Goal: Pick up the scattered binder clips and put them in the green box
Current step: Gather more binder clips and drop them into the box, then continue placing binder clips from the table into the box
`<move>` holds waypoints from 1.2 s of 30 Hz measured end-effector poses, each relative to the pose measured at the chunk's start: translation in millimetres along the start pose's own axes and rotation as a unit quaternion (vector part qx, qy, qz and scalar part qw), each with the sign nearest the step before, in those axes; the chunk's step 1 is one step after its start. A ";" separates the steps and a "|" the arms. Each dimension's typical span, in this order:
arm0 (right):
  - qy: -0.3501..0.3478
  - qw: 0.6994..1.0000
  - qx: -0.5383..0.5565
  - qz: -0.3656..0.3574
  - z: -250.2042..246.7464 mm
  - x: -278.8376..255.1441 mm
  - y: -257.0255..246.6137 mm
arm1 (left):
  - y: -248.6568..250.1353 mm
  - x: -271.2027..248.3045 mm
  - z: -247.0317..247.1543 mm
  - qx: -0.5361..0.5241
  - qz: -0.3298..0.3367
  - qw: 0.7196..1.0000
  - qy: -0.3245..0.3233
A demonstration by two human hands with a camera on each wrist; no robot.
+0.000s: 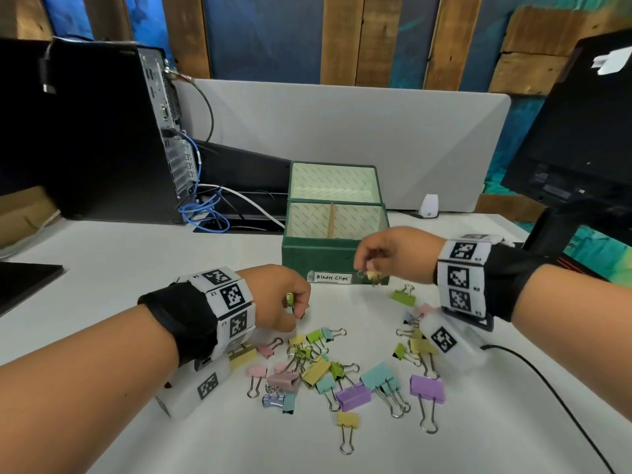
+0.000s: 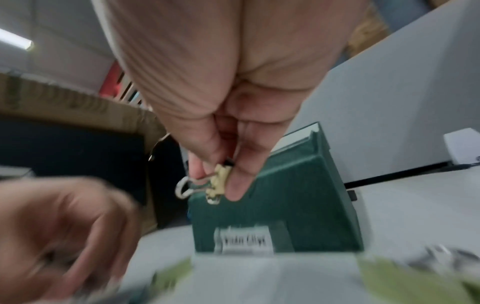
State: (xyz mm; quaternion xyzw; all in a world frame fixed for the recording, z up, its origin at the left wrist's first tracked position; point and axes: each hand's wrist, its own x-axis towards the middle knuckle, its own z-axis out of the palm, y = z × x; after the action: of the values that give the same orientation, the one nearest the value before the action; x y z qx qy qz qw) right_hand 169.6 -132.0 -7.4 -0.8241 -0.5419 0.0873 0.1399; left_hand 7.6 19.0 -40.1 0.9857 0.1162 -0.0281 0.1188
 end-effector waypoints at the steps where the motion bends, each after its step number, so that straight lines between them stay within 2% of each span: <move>1: 0.025 1.000 0.012 0.005 -6.1 4.5 0.9 | -1.4 0.1 -3.0 -0.016 0.004 1.000 0.003; 6: 0.136 0.991 0.006 0.016 -26.7 31.4 -0.6 | -6.6 7.0 -26.1 -0.137 -0.006 0.987 0.084; 11: 0.177 0.984 0.002 0.027 -26.2 56.5 4.1 | -8.6 23.6 -44.2 -0.222 -0.015 0.965 0.140; 16: 0.135 0.989 0.044 0.048 -17.9 54.2 13.9 | 0.7 46.1 -56.6 -0.317 -0.016 0.931 0.183; 21: 0.140 0.989 0.045 0.013 -12.1 19.2 13.0 | 14.2 77.4 -58.6 -0.356 -0.014 0.912 0.202; 25: 0.068 0.997 0.027 -0.008 -4.1 -12.9 16.9 | 33.4 101.2 -53.5 -0.370 -0.005 0.905 0.210; 30: 0.007 1.000 -0.011 0.007 4.1 -29.9 33.8 | 42.3 113.4 -44.7 -0.302 -0.025 0.928 0.215; 36: -0.032 0.999 -0.001 0.014 8.5 -37.9 37.1 | 25.9 77.1 -47.2 -0.239 -0.001 0.955 0.175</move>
State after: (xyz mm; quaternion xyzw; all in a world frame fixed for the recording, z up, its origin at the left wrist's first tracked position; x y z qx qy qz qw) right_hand 184.3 -179.5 -27.8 -0.8285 -0.5347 0.1147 0.1204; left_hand 89.9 23.1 5.2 0.9180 0.1390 0.1734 0.3283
